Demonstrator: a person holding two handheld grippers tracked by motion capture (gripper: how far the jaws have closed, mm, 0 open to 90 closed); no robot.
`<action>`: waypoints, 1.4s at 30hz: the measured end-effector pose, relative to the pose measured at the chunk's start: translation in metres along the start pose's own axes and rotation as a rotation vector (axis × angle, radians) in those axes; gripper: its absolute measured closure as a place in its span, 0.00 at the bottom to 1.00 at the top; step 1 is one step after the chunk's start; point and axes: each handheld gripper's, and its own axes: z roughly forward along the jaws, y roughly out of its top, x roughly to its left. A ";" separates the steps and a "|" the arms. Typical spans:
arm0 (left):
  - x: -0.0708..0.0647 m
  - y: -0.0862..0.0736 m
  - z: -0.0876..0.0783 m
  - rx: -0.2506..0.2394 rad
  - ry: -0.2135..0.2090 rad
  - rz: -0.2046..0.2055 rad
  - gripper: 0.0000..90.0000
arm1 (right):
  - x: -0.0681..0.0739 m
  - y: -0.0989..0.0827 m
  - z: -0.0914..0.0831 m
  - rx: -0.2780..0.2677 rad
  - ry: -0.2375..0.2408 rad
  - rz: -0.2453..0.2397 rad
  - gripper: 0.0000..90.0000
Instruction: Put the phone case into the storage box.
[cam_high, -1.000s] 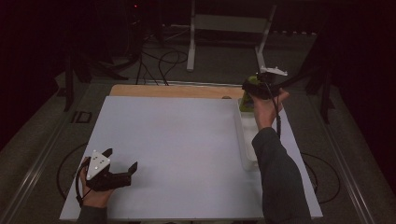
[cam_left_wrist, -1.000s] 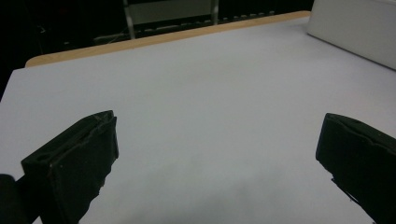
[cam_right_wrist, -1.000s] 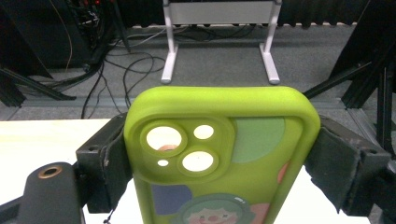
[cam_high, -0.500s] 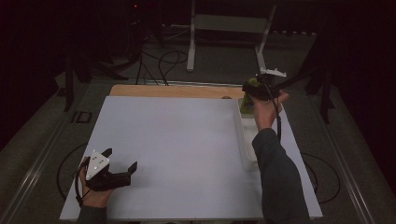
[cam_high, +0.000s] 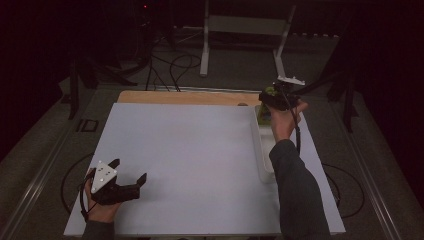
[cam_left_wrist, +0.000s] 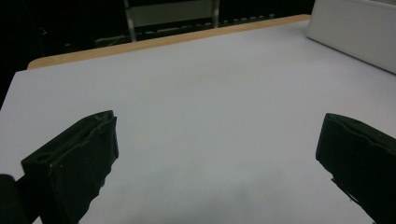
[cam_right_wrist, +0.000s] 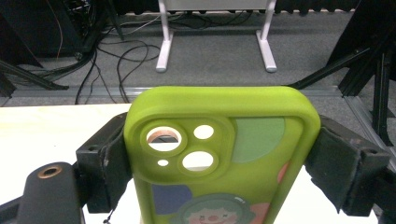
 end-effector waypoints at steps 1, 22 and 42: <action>0.000 0.000 0.000 0.001 0.000 0.000 0.00 | 0.000 0.000 0.000 0.000 0.000 0.000 0.17; 0.000 0.000 -0.001 -0.002 0.003 0.000 0.00 | 0.002 -0.004 0.004 0.023 -0.004 -0.006 0.17; 0.000 0.000 0.000 0.003 -0.002 0.001 0.00 | 0.003 -0.010 0.009 0.049 0.006 -0.027 0.17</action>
